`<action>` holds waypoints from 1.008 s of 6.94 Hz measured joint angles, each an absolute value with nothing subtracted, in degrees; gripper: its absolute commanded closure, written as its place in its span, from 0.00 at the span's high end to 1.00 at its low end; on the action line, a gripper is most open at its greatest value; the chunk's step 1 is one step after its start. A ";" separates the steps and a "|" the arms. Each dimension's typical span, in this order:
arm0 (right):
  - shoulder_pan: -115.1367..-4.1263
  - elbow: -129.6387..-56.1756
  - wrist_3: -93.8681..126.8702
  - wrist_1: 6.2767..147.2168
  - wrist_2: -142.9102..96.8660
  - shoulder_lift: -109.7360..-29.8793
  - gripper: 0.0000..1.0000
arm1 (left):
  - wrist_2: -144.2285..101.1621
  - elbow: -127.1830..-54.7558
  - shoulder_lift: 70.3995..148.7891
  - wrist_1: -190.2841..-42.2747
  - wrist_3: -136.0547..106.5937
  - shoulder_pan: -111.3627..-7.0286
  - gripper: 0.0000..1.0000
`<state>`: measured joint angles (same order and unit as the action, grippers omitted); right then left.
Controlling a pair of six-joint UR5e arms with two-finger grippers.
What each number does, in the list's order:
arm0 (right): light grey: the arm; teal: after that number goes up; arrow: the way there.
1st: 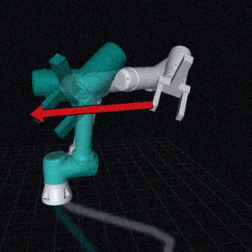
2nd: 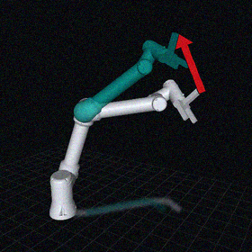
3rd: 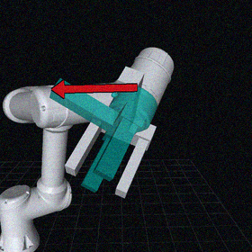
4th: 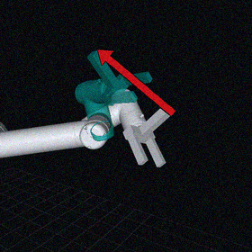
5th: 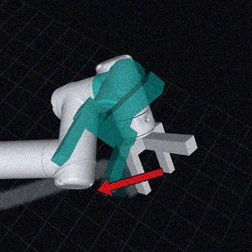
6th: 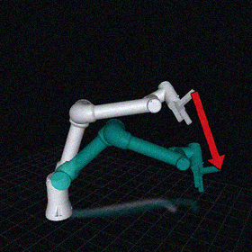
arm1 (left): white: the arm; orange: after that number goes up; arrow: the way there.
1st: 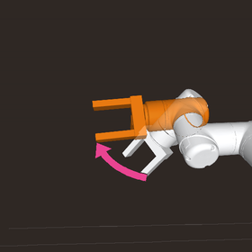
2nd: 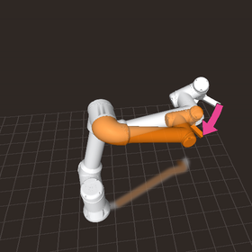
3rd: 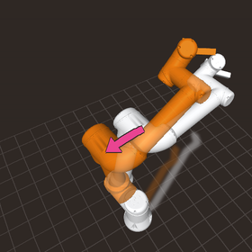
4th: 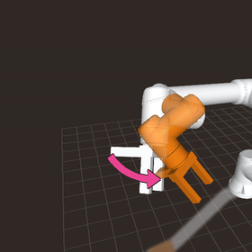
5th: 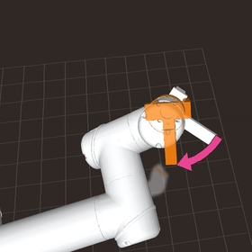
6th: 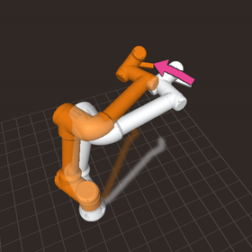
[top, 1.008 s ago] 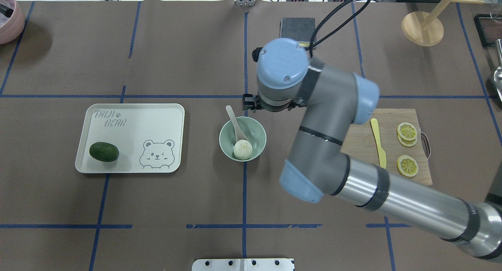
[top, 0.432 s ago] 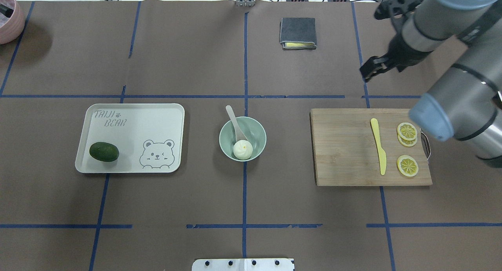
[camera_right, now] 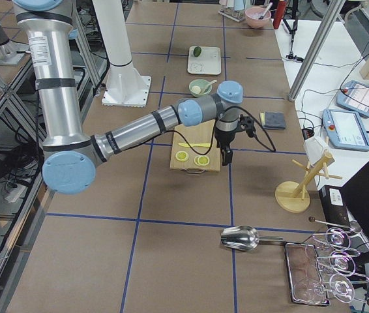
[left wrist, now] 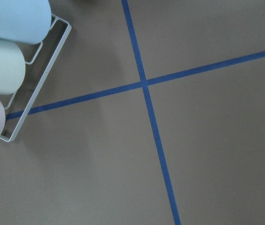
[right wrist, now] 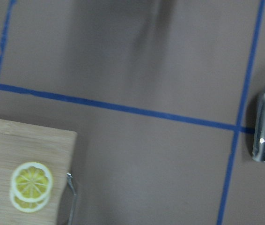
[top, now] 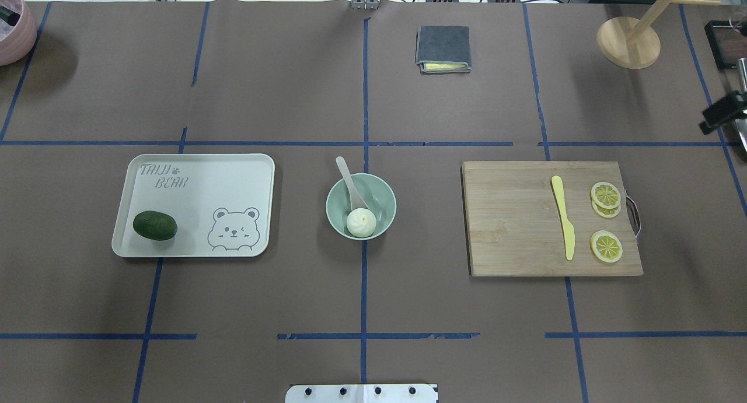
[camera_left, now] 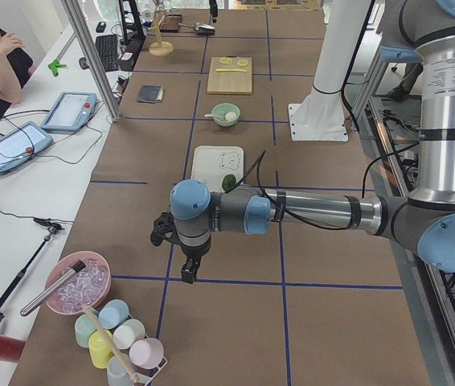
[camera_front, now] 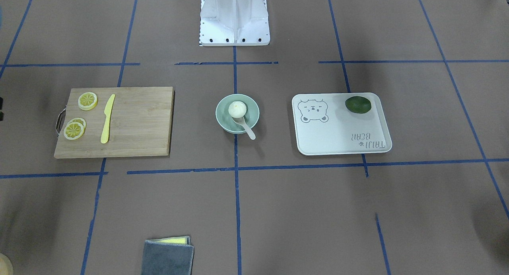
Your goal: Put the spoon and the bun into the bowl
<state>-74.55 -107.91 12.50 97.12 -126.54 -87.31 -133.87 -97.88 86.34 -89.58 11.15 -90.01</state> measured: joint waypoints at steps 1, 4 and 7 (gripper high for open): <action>-78.20 -107.67 12.08 97.12 -126.64 -91.89 1.00 | -134.23 -97.92 86.32 -89.62 11.16 -90.00 1.00; -84.98 -107.71 7.01 97.10 -126.87 -99.58 1.00 | -134.49 -98.12 86.32 -89.98 11.22 -90.00 1.00; -86.79 -107.65 -5.71 97.20 -128.50 -101.53 1.00 | -134.56 -98.76 86.32 -89.94 11.41 -89.97 1.00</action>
